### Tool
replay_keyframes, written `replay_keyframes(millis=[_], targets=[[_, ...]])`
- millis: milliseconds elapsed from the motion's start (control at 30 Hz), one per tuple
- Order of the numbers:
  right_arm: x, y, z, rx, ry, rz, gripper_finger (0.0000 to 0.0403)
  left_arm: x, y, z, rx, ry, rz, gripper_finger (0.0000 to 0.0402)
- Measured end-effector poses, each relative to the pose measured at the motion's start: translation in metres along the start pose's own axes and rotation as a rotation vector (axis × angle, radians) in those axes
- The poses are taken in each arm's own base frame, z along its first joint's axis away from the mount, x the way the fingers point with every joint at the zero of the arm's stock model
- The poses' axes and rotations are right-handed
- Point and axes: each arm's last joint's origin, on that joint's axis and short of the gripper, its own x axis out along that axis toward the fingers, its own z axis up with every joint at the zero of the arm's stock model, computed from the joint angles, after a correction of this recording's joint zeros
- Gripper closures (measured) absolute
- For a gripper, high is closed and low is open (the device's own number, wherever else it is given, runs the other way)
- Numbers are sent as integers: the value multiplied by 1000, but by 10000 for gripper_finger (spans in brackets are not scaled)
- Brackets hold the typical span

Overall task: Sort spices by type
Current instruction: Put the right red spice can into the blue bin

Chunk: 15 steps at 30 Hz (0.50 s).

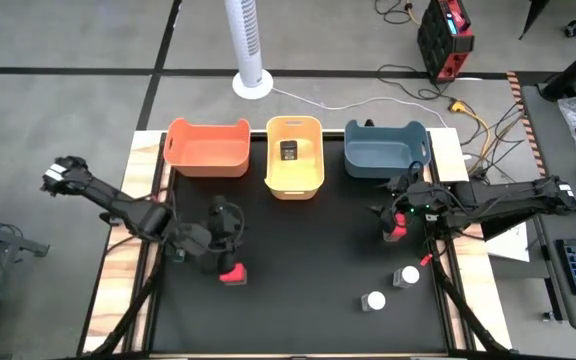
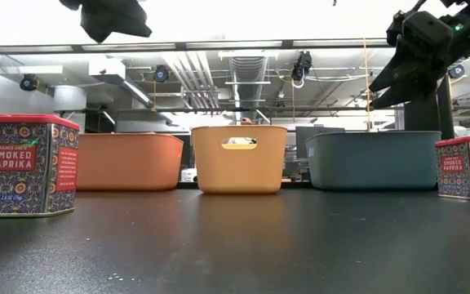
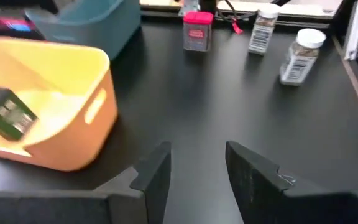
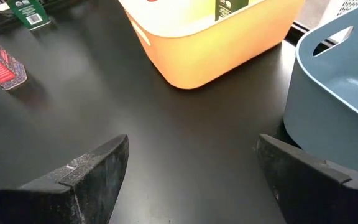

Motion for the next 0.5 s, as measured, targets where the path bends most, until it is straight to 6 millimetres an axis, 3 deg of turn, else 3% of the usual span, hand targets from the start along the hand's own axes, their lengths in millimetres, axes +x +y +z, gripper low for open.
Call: replay_keyframes(millis=[233, 500], targets=[[0, 0, 0, 50, 0, 0, 60, 14, -3, -6, 102, -24, 214, 263], [3, 1, -1, 167, 11, -11, 60, 39, -20, -15, 296, 10, 173, 263]])
